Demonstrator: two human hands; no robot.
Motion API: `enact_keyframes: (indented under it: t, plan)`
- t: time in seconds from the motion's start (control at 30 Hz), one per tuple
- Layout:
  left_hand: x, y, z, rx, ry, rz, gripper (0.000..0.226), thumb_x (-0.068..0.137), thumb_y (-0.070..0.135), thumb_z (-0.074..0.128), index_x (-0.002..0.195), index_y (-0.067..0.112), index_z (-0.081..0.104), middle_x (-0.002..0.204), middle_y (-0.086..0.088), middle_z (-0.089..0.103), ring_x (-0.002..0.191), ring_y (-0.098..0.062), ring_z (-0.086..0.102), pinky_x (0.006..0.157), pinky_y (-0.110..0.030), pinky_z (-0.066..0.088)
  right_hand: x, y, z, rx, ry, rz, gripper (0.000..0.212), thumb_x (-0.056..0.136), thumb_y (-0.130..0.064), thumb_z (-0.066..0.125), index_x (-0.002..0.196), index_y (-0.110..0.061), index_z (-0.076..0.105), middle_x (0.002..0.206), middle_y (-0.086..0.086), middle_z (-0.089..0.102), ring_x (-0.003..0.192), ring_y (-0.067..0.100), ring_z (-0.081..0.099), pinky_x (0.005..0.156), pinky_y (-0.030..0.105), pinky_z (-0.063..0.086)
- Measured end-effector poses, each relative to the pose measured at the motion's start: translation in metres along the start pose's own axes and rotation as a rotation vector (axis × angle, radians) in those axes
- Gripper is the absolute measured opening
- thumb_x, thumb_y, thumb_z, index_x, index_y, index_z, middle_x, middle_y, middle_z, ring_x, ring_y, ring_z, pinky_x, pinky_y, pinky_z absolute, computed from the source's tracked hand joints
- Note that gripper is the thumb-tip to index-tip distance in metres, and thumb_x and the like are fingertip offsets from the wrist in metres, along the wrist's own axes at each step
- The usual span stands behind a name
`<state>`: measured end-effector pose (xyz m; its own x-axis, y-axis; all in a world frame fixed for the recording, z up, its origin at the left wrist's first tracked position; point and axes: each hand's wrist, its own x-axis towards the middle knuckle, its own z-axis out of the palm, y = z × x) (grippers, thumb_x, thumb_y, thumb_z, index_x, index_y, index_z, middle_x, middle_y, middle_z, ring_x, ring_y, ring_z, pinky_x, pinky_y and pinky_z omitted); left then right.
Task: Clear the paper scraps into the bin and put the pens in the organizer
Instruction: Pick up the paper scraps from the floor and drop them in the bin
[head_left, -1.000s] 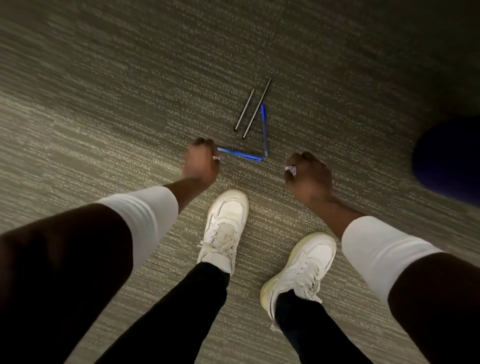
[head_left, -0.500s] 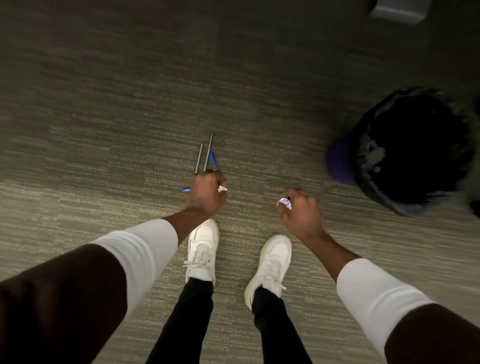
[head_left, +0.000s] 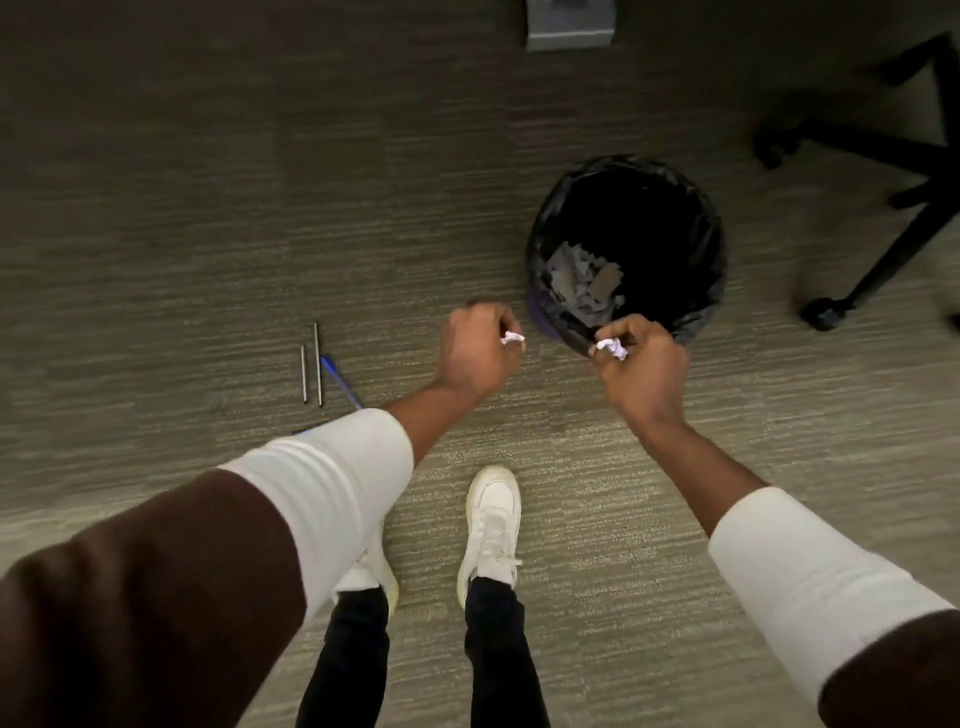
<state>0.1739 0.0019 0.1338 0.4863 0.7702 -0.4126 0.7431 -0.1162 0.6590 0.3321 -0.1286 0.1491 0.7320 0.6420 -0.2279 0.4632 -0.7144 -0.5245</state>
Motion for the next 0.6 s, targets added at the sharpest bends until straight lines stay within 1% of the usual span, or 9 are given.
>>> enact_keyframes:
  t: [0.13, 0.2, 0.27, 0.33, 0.37, 0.43, 0.5, 0.53, 0.6]
  plan:
    - [0.020, 0.049, 0.022, -0.015, -0.049, 0.022, 0.014, 0.084, 0.009, 0.077, 0.092, 0.020, 0.080, 0.092, -0.001, 0.079, 0.084, -0.016, 0.072, 0.083, -0.030, 0.062, 0.032, 0.017, -0.018, 0.109, 0.072, 0.178, 0.009, 0.078, -0.018, 0.076, 0.086, -0.020, 0.077, 0.081, -0.002, 0.078, 0.079, 0.021, 0.076, 0.082, 0.043, 0.063]
    - [0.029, 0.066, 0.030, -0.017, -0.072, 0.012, 0.014, 0.088, 0.012, 0.074, 0.098, 0.021, 0.078, 0.099, -0.002, 0.078, 0.091, -0.020, 0.074, 0.086, -0.033, 0.063, 0.050, 0.025, -0.019, 0.106, 0.069, 0.246, 0.008, 0.079, -0.018, 0.077, 0.086, -0.021, 0.078, 0.082, -0.003, 0.079, 0.081, 0.019, 0.076, 0.085, 0.039, 0.063]
    - [0.039, 0.081, 0.038, 0.000, -0.065, 0.020, 0.010, 0.090, 0.016, 0.073, 0.099, 0.018, 0.077, 0.101, -0.002, 0.078, 0.094, -0.021, 0.073, 0.084, -0.031, 0.061, 0.063, 0.030, -0.019, 0.086, 0.052, 0.286, 0.011, 0.078, -0.021, 0.080, 0.088, -0.024, 0.077, 0.086, -0.003, 0.080, 0.083, 0.019, 0.077, 0.084, 0.037, 0.064]
    - [0.048, 0.094, 0.042, -0.004, -0.031, 0.033, 0.008, 0.088, 0.018, 0.074, 0.096, 0.017, 0.077, 0.100, -0.003, 0.078, 0.095, -0.021, 0.073, 0.082, -0.031, 0.060, 0.071, 0.033, -0.017, 0.049, 0.048, 0.277, 0.019, 0.079, -0.023, 0.081, 0.097, -0.025, 0.076, 0.095, 0.000, 0.080, 0.092, 0.023, 0.076, 0.087, 0.035, 0.063]
    - [0.053, 0.099, 0.045, -0.004, -0.021, 0.042, 0.011, 0.087, 0.017, 0.074, 0.098, 0.015, 0.077, 0.100, -0.004, 0.078, 0.095, -0.023, 0.073, 0.083, -0.032, 0.060, 0.075, 0.036, -0.016, 0.034, 0.049, 0.255, 0.026, 0.080, -0.023, 0.082, 0.105, -0.024, 0.074, 0.101, 0.003, 0.079, 0.098, 0.024, 0.074, 0.089, 0.032, 0.060]
    - [0.058, 0.104, 0.048, 0.008, -0.020, 0.056, 0.027, 0.086, 0.018, 0.075, 0.112, 0.013, 0.074, 0.106, -0.006, 0.078, 0.100, -0.025, 0.073, 0.086, -0.033, 0.060, 0.080, 0.036, -0.014, 0.010, 0.045, 0.223, 0.044, 0.081, -0.026, 0.082, 0.121, -0.016, 0.068, 0.110, 0.009, 0.076, 0.107, 0.028, 0.071, 0.089, 0.029, 0.053]
    - [0.059, 0.101, 0.049, -0.002, -0.019, 0.039, 0.042, 0.086, 0.024, 0.077, 0.125, 0.013, 0.068, 0.114, -0.008, 0.076, 0.104, -0.026, 0.072, 0.088, -0.033, 0.060, 0.080, 0.037, -0.010, -0.010, 0.049, 0.227, 0.049, 0.079, -0.025, 0.079, 0.125, -0.013, 0.064, 0.115, 0.013, 0.073, 0.111, 0.032, 0.068, 0.091, 0.034, 0.052]
    - [0.057, 0.096, 0.049, -0.024, -0.025, 0.017, 0.039, 0.086, 0.026, 0.077, 0.122, 0.013, 0.068, 0.112, -0.008, 0.076, 0.102, -0.026, 0.071, 0.088, -0.033, 0.060, 0.076, 0.035, -0.009, -0.016, 0.047, 0.226, 0.046, 0.079, -0.023, 0.076, 0.123, -0.013, 0.065, 0.115, 0.013, 0.072, 0.111, 0.033, 0.068, 0.092, 0.036, 0.053]
    - [0.049, 0.082, 0.049, -0.063, -0.040, -0.030, 0.018, 0.086, 0.027, 0.075, 0.101, 0.019, 0.070, 0.100, -0.006, 0.076, 0.094, -0.024, 0.072, 0.085, -0.034, 0.061, 0.064, 0.033, -0.002, -0.024, 0.034, 0.192, 0.037, 0.079, -0.019, 0.069, 0.116, -0.013, 0.068, 0.110, 0.011, 0.073, 0.105, 0.031, 0.070, 0.092, 0.039, 0.058]
